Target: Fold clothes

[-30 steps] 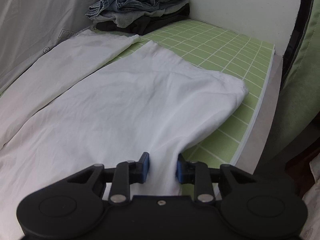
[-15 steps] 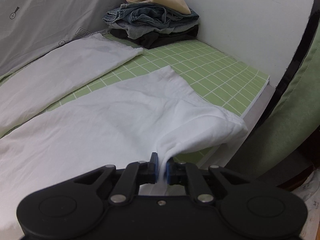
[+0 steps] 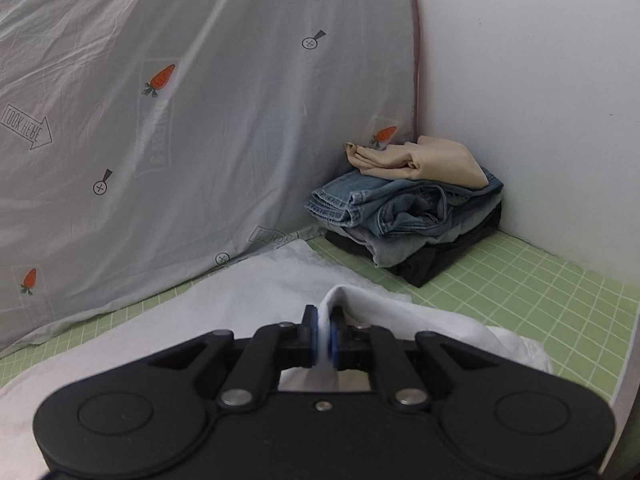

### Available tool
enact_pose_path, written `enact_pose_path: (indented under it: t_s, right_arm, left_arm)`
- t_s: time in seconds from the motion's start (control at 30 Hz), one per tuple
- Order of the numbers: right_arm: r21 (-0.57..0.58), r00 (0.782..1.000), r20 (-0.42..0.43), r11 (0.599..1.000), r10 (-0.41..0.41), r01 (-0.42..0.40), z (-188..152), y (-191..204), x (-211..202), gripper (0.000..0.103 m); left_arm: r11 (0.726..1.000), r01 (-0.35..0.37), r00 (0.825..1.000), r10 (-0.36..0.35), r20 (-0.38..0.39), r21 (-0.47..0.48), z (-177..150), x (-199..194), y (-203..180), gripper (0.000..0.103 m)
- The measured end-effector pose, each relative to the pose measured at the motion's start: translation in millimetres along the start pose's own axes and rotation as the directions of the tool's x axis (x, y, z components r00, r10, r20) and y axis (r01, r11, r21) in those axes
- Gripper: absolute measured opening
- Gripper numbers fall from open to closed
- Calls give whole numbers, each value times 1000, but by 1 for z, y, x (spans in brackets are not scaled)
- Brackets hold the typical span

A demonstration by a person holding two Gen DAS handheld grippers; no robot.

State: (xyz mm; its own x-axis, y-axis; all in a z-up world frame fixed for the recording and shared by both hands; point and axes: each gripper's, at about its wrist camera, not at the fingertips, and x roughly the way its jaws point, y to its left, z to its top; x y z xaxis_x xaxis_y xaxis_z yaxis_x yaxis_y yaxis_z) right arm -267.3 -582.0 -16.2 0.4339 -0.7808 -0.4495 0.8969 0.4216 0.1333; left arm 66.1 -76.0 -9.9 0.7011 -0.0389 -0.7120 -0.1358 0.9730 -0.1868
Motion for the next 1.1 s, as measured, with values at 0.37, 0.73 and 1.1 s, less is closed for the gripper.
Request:
enact_pose_path:
  t_s: [0.37, 0.73, 1.1]
  right_arm:
    - [-91, 995, -96, 996, 10, -19, 15, 64, 129, 7]
    - [-323, 969, -238, 937, 58, -135, 20, 173, 328, 9]
    - [-262, 990, -117, 964, -76, 43, -7, 129, 238, 97]
  left_arm:
    - [998, -49, 999, 50, -16, 44, 26, 92, -65, 17]
    - [987, -156, 981, 159, -110, 28, 51, 255, -132, 26]
    - [959, 34, 995, -5, -102, 281, -9, 179, -164, 84]
